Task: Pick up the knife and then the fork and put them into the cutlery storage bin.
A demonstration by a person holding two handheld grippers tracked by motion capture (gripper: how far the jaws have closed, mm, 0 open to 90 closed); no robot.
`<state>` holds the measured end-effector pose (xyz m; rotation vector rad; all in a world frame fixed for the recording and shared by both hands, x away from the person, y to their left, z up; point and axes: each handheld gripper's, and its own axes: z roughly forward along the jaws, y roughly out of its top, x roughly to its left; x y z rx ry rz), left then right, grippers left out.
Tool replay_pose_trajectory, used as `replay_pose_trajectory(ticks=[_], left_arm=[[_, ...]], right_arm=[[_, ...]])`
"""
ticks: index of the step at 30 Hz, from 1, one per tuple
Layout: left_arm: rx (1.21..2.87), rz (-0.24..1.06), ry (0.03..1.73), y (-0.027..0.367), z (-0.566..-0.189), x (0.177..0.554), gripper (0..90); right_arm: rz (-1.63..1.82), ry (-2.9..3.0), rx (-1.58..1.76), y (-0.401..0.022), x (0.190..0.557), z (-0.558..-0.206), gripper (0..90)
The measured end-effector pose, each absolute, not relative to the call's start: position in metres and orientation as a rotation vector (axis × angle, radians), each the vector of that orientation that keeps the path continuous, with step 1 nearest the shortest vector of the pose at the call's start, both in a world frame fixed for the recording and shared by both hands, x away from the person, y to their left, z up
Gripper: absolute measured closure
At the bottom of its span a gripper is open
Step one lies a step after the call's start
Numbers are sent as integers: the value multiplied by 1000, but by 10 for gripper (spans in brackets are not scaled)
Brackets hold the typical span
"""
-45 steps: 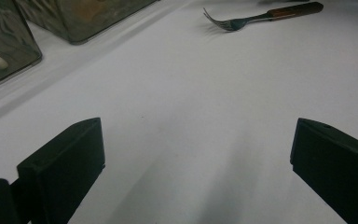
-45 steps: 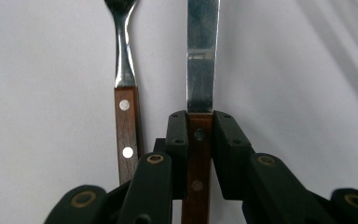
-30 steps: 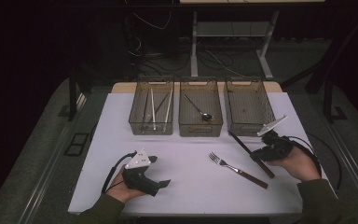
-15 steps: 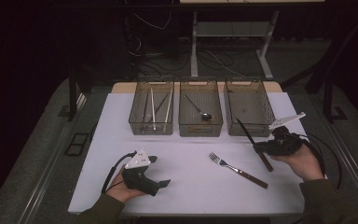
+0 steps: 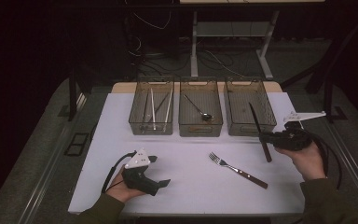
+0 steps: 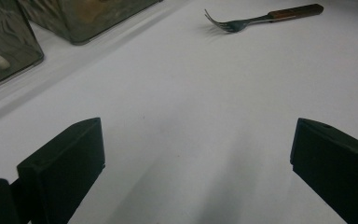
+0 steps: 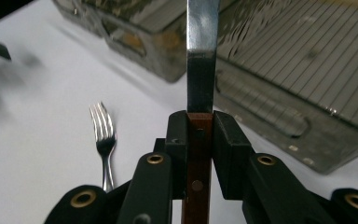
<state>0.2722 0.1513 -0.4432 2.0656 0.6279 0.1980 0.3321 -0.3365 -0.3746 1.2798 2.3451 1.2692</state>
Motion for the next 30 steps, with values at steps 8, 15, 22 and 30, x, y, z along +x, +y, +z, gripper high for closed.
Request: replay_pose_trajectory(ticks=[8, 15, 22, 30], left_arm=[[2071, 199, 625, 151, -443, 273, 16], [2072, 203, 639, 150, -445, 274, 16], [2068, 204, 643, 151, -445, 274, 16], [2066, 203, 641, 151, -444, 273, 16]], right_arm=[[1335, 2225, 1297, -344, 339, -367, 775], [1384, 2140, 1302, -348, 348, -359, 775], [1445, 2041, 1334, -357, 358, -349, 775], [1429, 1986, 1335, -354, 378, -333, 774]])
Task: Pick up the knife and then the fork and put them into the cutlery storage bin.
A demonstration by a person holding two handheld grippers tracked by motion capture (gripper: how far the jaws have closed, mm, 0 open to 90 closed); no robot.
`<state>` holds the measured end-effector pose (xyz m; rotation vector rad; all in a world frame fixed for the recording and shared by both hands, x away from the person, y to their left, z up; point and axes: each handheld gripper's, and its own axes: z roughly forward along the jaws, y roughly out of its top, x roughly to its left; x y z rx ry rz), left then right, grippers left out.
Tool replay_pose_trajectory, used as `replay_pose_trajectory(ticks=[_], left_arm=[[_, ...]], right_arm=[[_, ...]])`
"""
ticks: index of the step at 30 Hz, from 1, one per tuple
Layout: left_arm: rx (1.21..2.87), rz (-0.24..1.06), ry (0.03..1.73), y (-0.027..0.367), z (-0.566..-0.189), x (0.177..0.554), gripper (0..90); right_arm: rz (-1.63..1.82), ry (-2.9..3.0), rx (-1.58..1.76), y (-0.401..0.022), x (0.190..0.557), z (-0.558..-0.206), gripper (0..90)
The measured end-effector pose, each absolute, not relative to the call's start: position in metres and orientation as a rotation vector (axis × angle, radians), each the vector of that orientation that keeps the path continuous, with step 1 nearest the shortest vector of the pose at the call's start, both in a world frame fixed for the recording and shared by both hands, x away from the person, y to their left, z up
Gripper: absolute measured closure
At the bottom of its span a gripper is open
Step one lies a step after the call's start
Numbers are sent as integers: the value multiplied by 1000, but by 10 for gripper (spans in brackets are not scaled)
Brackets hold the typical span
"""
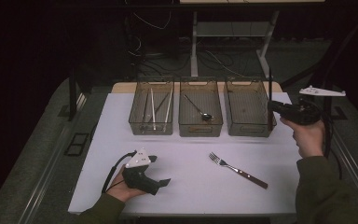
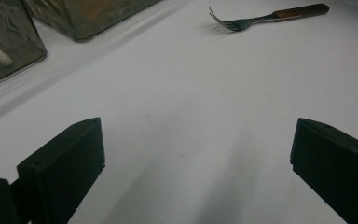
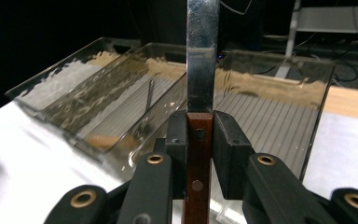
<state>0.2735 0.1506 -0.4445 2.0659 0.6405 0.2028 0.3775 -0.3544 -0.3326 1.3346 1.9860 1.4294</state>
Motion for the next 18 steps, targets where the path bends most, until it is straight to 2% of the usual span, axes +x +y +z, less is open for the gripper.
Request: replay_pose_trajectory(ticks=[8, 18], left_arm=[[2062, 204, 641, 151, -444, 273, 16], [2055, 201, 634, 151, -443, 273, 16]], right_arm=[[1365, 1959, 1339, -347, 403, -322, 774], [1213, 1979, 1389, -342, 430, -340, 774]])
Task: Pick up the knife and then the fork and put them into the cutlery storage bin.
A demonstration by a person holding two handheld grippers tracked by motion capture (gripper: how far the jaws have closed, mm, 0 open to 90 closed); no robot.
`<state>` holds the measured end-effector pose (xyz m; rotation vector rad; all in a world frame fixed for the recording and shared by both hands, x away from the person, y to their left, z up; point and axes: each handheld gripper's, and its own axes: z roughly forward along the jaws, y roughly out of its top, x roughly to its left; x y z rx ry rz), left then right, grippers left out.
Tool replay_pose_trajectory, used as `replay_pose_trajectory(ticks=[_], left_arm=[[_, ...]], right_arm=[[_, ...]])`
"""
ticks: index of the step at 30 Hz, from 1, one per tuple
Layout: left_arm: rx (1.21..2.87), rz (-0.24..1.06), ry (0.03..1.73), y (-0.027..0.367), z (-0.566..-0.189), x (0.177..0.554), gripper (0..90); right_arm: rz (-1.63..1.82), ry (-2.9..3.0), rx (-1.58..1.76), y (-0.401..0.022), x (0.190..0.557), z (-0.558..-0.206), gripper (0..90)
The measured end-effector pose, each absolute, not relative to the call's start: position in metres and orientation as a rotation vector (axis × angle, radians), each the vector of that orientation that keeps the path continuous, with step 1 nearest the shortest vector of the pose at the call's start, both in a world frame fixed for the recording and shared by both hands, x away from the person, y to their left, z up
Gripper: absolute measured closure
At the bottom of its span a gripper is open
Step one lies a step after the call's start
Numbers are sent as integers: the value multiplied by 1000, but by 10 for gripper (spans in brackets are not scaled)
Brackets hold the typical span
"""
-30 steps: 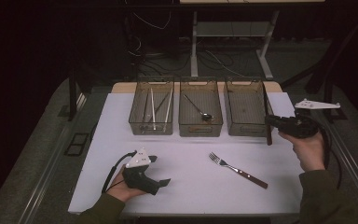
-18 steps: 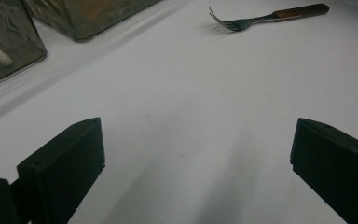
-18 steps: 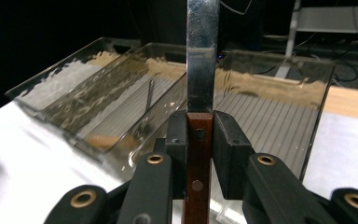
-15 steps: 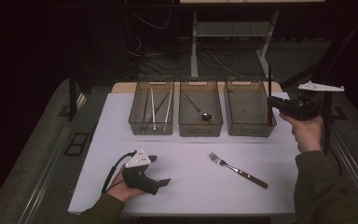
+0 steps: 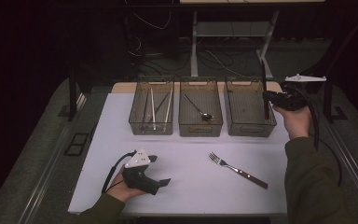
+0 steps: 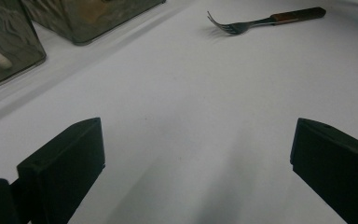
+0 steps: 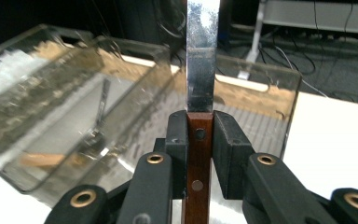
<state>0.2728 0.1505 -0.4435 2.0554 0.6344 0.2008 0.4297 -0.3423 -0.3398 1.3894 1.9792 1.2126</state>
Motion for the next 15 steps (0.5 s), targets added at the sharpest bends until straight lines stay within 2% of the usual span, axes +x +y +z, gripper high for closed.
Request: replay_pose_trajectory(ticks=[15], left_arm=[[2058, 200, 631, 150, -443, 273, 16]], right_arm=[[1016, 2091, 1434, -340, 440, -371, 774]])
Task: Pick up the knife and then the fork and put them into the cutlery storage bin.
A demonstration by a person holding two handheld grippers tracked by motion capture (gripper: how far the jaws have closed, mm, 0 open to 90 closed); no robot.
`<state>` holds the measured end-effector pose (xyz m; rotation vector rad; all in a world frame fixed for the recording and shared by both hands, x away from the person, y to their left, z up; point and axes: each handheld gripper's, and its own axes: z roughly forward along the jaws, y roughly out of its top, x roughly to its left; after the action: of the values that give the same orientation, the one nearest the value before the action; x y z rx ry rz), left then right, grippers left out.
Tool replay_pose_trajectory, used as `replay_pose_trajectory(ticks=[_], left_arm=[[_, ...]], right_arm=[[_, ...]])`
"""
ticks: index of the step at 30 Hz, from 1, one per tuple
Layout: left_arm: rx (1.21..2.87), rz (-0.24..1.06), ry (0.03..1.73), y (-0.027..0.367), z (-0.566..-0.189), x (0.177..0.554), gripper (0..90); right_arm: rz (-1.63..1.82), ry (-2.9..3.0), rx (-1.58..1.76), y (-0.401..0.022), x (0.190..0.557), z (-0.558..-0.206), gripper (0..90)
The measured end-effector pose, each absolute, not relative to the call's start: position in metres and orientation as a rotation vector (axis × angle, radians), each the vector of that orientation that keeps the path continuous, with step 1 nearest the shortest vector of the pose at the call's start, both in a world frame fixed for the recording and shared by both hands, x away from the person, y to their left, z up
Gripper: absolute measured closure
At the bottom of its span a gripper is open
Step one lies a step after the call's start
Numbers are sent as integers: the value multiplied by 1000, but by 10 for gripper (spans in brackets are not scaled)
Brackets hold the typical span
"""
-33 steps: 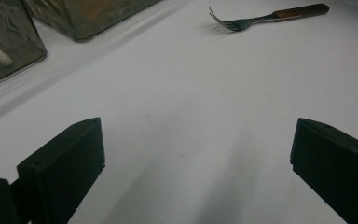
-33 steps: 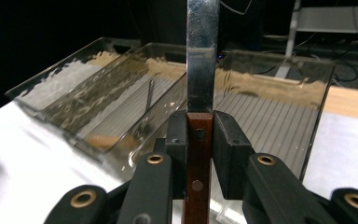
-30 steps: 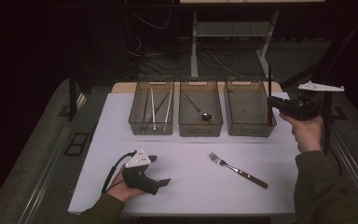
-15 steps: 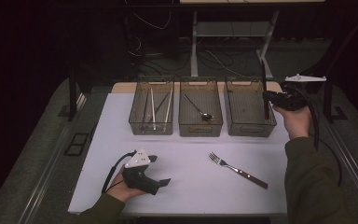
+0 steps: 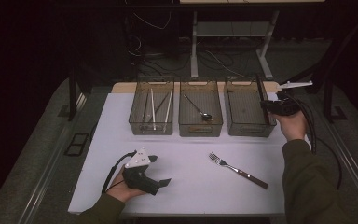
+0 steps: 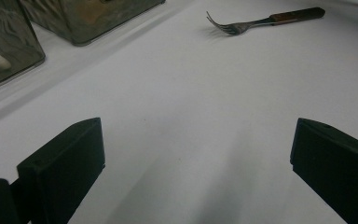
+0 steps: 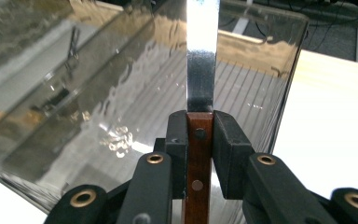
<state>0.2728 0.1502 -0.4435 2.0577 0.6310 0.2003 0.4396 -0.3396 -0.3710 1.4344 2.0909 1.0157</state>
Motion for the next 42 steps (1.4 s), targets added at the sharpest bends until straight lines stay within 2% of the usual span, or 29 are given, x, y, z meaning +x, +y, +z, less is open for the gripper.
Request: replay_pose_trajectory(ticks=[9, 21, 25, 34, 42], left_arm=[[2057, 199, 629, 150, -443, 273, 16], [2060, 197, 627, 150, -443, 273, 16], [2059, 196, 628, 150, -444, 273, 16], [2062, 198, 629, 150, -444, 273, 16], [2057, 203, 634, 152, -443, 273, 16]], right_arm=[[938, 2144, 1456, -339, 443, -391, 773], [840, 2206, 1430, -329, 447, -399, 759], [911, 2191, 1446, -332, 446, -396, 632], [1104, 2180, 1410, -340, 426, -377, 468], [1236, 2237, 1273, -332, 387, -363, 383]])
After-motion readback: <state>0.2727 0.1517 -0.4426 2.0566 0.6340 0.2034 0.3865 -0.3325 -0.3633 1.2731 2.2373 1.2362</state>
